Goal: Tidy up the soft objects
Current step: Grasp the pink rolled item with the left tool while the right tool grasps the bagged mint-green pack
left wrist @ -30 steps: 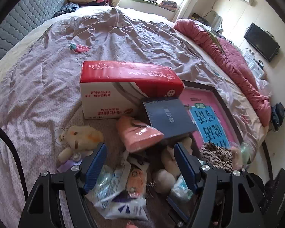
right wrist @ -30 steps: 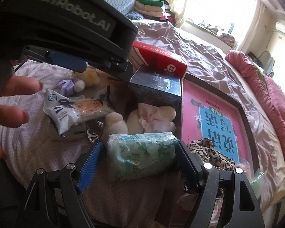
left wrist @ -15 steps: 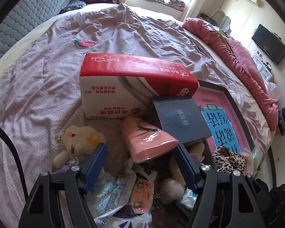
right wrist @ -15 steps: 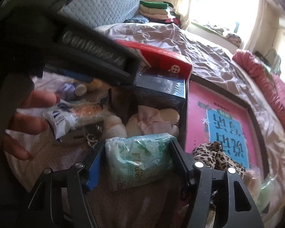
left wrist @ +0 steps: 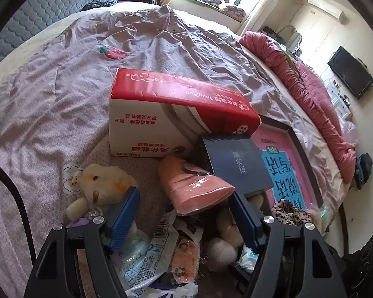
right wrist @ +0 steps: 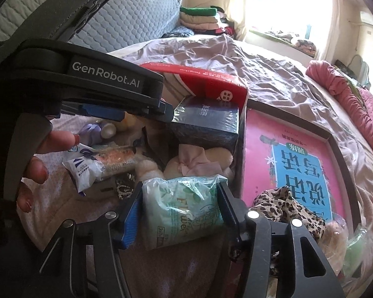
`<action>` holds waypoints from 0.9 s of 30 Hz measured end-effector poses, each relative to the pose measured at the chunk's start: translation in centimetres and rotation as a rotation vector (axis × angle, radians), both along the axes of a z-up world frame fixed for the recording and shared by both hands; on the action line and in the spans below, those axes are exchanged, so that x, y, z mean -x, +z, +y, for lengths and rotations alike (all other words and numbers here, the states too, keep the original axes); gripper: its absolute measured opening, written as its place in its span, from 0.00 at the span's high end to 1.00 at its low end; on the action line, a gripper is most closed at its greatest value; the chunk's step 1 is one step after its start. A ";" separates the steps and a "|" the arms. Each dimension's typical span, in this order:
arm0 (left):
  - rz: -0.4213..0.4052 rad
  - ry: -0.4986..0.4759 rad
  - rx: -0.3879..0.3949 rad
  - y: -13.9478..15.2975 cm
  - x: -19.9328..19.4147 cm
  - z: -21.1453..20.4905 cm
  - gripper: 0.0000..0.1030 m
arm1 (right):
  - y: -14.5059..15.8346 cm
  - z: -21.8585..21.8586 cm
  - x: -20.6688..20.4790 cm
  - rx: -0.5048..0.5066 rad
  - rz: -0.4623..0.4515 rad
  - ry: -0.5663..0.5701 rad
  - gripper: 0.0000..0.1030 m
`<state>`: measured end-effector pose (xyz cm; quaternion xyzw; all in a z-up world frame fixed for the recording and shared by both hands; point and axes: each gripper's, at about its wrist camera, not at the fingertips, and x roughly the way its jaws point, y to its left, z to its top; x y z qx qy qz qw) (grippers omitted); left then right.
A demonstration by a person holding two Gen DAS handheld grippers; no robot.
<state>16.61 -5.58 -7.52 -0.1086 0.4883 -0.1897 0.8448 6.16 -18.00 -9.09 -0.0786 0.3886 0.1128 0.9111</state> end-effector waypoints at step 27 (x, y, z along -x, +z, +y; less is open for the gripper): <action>0.062 -0.022 -0.092 -2.1 -0.8 -0.3 0.62 | -0.6 -0.9 -1.3 -0.077 0.051 -0.033 0.39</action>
